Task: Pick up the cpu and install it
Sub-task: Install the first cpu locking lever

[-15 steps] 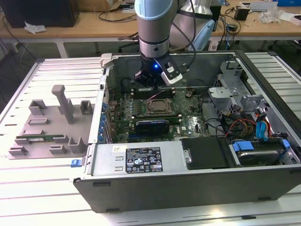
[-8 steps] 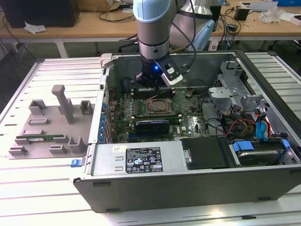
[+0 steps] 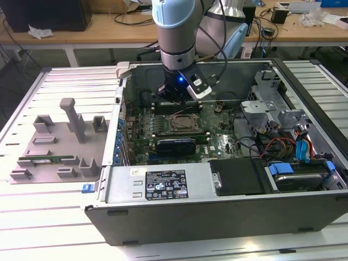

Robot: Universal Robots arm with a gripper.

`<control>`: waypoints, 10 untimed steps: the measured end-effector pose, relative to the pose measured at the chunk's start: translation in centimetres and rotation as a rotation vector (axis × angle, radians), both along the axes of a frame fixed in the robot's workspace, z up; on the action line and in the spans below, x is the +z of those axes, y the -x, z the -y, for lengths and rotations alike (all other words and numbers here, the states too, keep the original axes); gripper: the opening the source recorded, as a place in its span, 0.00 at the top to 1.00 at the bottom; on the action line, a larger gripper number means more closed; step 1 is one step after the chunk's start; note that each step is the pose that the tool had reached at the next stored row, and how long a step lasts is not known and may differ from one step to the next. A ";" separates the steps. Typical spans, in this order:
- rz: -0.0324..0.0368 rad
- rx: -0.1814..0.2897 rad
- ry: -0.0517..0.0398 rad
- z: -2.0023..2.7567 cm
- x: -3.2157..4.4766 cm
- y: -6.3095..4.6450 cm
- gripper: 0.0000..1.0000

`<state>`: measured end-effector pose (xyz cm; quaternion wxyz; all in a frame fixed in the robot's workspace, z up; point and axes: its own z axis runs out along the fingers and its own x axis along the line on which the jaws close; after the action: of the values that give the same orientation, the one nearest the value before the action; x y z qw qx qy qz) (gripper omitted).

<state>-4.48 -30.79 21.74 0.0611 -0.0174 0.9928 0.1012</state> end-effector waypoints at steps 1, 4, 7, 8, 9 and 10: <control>0.0017 0.000 -0.0002 0.00 -0.02 0.0 0.89; 0.0151 -0.001 0.0000 0.00 -0.21 0.0 0.89; 0.0185 -0.001 -0.0001 0.00 -0.30 0.0 0.89; 0.0219 -0.002 -0.0001 -0.01 -0.38 0.0 0.89; 0.0245 -0.002 0.0001 0.00 -0.44 0.0 0.89; 0.0268 -0.003 0.0004 0.00 -0.49 0.0 0.89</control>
<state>-4.52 -30.80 21.25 0.0746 -0.0174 0.9920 0.1007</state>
